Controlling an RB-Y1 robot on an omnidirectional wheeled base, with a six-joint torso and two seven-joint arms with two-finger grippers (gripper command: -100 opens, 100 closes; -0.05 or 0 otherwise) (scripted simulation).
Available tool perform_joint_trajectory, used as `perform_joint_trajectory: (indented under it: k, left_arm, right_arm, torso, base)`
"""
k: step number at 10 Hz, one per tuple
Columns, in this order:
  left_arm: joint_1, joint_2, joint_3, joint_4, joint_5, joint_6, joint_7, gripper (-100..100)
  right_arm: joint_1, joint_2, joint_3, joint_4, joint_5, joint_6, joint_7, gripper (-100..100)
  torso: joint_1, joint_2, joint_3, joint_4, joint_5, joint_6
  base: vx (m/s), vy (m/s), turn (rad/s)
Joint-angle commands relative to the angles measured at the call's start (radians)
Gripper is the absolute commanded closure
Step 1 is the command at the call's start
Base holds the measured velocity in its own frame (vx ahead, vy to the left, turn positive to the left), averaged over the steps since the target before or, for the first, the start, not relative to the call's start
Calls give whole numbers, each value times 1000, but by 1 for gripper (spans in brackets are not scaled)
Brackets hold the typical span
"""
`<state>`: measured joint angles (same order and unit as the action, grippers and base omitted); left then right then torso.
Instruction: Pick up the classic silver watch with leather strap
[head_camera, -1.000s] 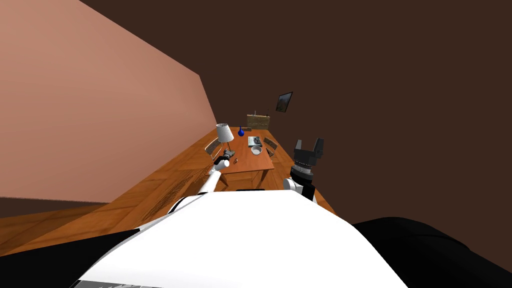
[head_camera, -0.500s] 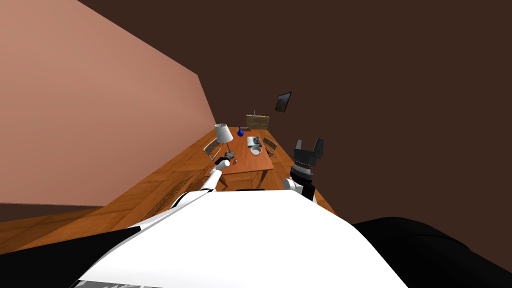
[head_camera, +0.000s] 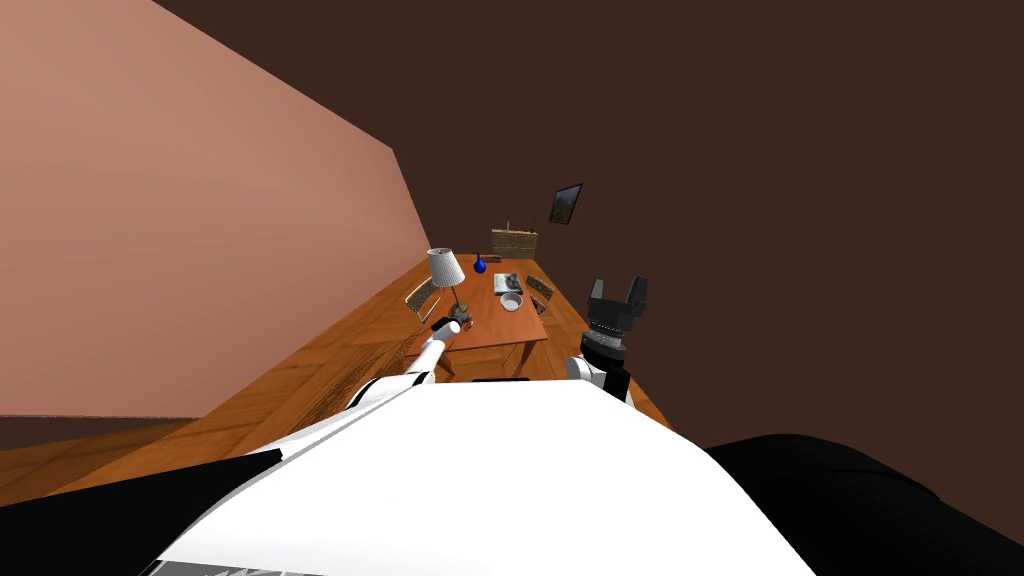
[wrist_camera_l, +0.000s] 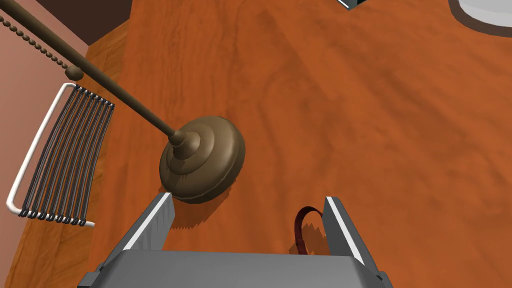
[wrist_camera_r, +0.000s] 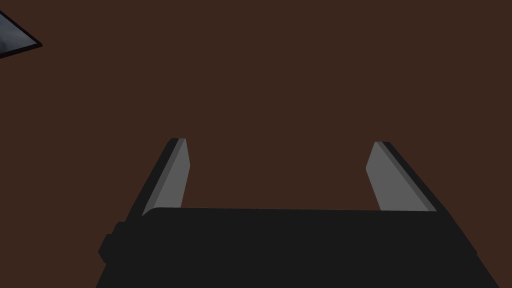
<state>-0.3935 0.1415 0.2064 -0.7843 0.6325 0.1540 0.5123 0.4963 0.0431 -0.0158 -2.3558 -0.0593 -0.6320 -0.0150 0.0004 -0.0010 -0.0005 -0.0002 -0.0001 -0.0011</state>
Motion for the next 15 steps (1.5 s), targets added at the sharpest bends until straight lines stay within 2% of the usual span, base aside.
perform_joint_trajectory:
  k: [1,2,5,6,11,13,14,15]
  left_arm:
    - [-12,0,6,50,23,15,13,-100]
    - [-12,0,6,55,23,15,13,-100]
    - [-41,0,24,145,58,49,36,-100]
    - [-41,0,24,152,58,49,36,-100]
    - [-72,-1,47,265,97,88,61,-100]
    - [-72,-1,47,265,97,88,61,-100]
    - [-84,-1,57,312,113,105,72,-100]
    - [-84,-1,57,312,113,105,72,-100]
  right_arm:
    - [0,0,0,0,0,0,0,0]
    - [0,0,0,0,0,0,0,0]
    - [0,0,0,0,0,0,0,0]
    - [0,0,0,0,0,0,0,0]
    - [0,0,0,0,0,0,0,0]
    - [0,0,0,0,0,0,0,0]
    - [0,0,0,0,0,0,0,0]
    - [0,0,0,0,0,0,0,0]
  torso:
    - [0,0,0,0,0,0]
    - [0,0,0,0,0,0]
    - [0,0,0,0,0,0]
    - [0,0,0,0,0,0]
    - [0,-1,0,0,0,0]
    - [0,-1,0,0,0,0]
    - [0,0,0,0,0,0]
    - [1,-1,-1,0,0,0]
  base:
    - [18,3,-13]
    - [16,2,-9]
    - [25,3,-8]
    - [26,6,-2]
    - [29,7,-4]
    - [20,7,-1]
    - [44,15,-4]
    - [56,13,-3]
